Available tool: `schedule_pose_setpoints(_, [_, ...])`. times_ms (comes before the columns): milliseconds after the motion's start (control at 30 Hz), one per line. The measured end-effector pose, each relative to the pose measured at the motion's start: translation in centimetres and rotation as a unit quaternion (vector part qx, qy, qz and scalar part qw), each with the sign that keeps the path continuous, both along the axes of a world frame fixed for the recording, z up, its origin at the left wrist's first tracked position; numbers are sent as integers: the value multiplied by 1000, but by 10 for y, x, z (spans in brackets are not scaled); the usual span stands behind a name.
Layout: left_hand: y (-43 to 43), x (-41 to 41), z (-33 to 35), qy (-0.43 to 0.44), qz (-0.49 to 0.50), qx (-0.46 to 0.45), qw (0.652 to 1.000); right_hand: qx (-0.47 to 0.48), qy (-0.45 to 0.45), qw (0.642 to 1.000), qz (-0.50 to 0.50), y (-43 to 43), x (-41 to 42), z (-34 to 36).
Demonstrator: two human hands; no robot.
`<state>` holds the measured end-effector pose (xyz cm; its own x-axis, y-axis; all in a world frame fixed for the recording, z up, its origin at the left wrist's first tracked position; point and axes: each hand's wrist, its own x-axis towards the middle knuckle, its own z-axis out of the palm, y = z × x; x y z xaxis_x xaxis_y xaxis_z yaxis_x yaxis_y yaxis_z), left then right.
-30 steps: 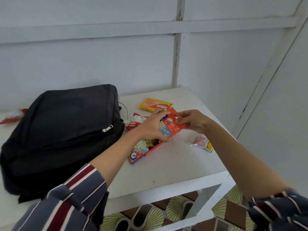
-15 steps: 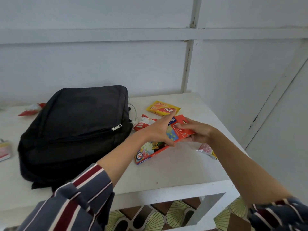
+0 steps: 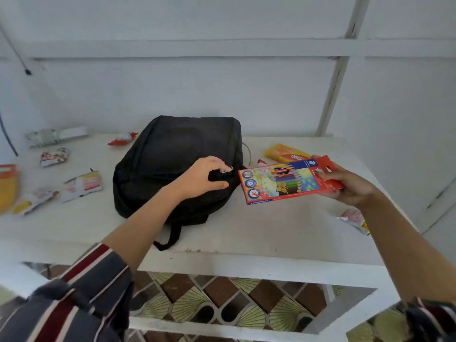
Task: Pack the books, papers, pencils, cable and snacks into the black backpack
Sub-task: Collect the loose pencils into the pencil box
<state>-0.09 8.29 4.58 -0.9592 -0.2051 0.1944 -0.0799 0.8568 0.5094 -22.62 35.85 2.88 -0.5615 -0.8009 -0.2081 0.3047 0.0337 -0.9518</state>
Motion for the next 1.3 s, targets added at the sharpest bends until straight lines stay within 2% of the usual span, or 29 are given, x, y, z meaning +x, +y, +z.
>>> schedule_pose_setpoints(233, [-60, 65, -18, -63, 15, 3, 998, 1, -32, 999, -19, -50, 64, -5])
schedule_pose_setpoints(367, [-87, 89, -16, -110, 18, 0, 994, -9, -31, 999, 17, -72, 101, -6])
schedule_pose_setpoints(433, [-95, 93, -16, -133, -4, -36, 990, -17, -22, 999, 28, -82, 117, -9])
schedule_pose_setpoints(500, [-103, 92, -16, -116, -12, -61, 991, -18, -18, 999, 34, -89, 132, -10])
schedule_pose_setpoints(567, [-111, 90, -13, -90, 2, -35, 995, -19, -18, 999, 29, -91, 141, -11])
schedule_pose_setpoints(633, [-116, 90, -13, -115, -36, -12, 993, -22, -24, 999, 26, -90, 143, -12])
schedule_pose_setpoints(700, [-117, 90, -18, -162, -79, -45, 983, -15, -25, 999, 20, -88, 142, -12])
schedule_pose_setpoints(767, [-118, 88, -25, -165, -95, -99, 977, -2, -23, 1000, 9, -88, 140, -12])
schedule_pose_setpoints(867, [-119, 84, -25, -118, -81, -45, 989, 15, -18, 1000, 7, -89, 139, -6])
schedule_pose_setpoints(933, [-123, 78, -14, -53, -29, 1, 998, 21, -13, 999, 20, -91, 137, -2])
schedule_pose_setpoints(1000, [-131, 65, 1, 40, 57, -61, 996, 22, -13, 999, 26, -93, 136, 1])
schedule_pose_setpoints(1067, [-138, 46, 14, 125, 148, -147, 970, 18, -21, 999, 17, -96, 133, 1])
schedule_pose_setpoints(1167, [-135, 24, 17, 144, 251, -171, 942, 6, -25, 1000, -7, -107, 129, -4])
schedule_pose_setpoints(1233, [-127, 16, 8, 136, 268, -151, 942, 9, -26, 998, -48, -115, 125, -8])
schedule_pose_setpoints(1300, [-120, 14, -3, 164, 227, -153, 948, 7, -37, 994, -101, -119, 121, -10])
